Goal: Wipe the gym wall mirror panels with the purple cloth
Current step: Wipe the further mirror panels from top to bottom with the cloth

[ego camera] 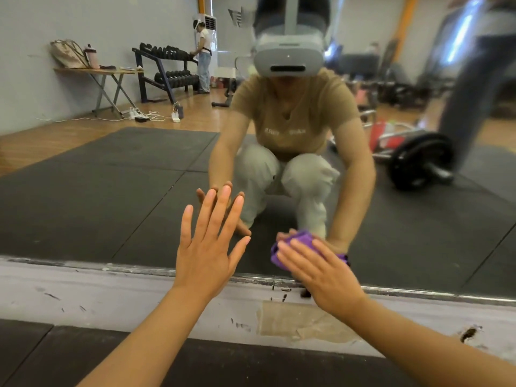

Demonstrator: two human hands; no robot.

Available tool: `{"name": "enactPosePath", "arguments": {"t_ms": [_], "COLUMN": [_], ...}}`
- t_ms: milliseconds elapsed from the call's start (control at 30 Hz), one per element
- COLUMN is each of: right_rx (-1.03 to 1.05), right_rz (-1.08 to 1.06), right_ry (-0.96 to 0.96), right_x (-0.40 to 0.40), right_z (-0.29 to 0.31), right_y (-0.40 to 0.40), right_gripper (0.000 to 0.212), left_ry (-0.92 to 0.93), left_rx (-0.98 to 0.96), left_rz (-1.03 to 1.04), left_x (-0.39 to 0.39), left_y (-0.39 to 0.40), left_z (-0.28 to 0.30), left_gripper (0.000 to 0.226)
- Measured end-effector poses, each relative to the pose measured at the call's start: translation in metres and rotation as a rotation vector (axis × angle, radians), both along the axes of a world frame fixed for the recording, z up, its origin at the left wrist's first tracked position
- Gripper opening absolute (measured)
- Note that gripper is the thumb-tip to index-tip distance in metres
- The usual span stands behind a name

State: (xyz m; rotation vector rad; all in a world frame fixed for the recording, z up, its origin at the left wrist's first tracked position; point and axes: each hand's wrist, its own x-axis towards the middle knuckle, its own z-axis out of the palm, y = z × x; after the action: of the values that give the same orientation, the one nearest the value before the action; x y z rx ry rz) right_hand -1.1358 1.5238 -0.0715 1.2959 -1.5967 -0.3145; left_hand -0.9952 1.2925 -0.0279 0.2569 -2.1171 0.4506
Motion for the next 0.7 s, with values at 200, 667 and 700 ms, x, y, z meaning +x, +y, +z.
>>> {"name": "enactPosePath", "arguments": {"t_ms": [200,667,700], "right_rx": [0.149,-0.62,-0.642], "right_rz": [-0.01,0.066,0.075], "right_ry": [-0.046,-0.163,-0.182], "right_x": [0.001,0.016,0.018], "right_z": [-0.007,0.162,0.157], "right_y": [0.014,-0.047,-0.052], "right_gripper": [0.091,0.061,0.061], "left_ry": [-0.01,0.027,0.027], "left_rx": [0.028,0.011,0.004], "left_rz": [0.023,0.003,-0.01], "left_x": [0.008,0.013,0.014], "left_y": [-0.006,-0.029,-0.032], "left_z": [0.004,0.005,0.005], "left_gripper": [0.075,0.075,0.075]}}
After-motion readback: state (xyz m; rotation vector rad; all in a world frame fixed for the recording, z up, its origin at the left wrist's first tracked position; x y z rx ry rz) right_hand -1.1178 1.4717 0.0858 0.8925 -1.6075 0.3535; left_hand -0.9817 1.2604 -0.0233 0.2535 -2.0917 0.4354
